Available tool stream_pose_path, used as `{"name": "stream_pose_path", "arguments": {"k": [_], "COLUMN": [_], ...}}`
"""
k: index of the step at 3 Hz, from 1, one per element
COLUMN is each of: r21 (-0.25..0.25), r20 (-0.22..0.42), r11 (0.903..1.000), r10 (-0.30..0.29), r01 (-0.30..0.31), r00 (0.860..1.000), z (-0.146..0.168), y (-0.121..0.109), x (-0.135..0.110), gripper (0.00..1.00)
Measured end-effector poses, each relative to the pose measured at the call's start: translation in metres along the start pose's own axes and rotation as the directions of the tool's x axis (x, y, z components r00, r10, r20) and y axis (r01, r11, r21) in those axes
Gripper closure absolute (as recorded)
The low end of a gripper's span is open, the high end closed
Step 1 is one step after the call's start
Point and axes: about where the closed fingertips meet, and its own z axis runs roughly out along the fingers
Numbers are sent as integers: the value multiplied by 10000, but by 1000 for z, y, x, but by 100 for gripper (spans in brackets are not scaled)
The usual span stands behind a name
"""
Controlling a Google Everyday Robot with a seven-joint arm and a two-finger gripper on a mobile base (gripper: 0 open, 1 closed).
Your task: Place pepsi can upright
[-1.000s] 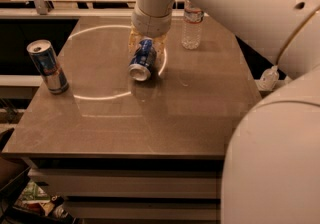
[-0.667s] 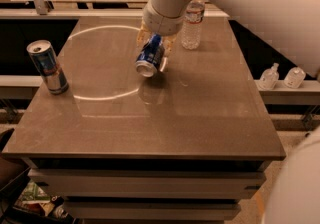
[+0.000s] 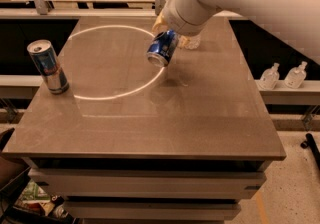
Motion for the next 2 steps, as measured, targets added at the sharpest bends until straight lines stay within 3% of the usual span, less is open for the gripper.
{"name": "stream_pose_path", "arguments": {"k": [1, 2], "r21": [-760, -1348], "r20": [1380, 2442], "r11": [9971, 9904], "r10": [65, 34], "r01": [40, 305], "r00": [9904, 9697], "z": [-23, -40], "y": [-4, -5], "x": [-23, -44], "gripper": [100, 100]}}
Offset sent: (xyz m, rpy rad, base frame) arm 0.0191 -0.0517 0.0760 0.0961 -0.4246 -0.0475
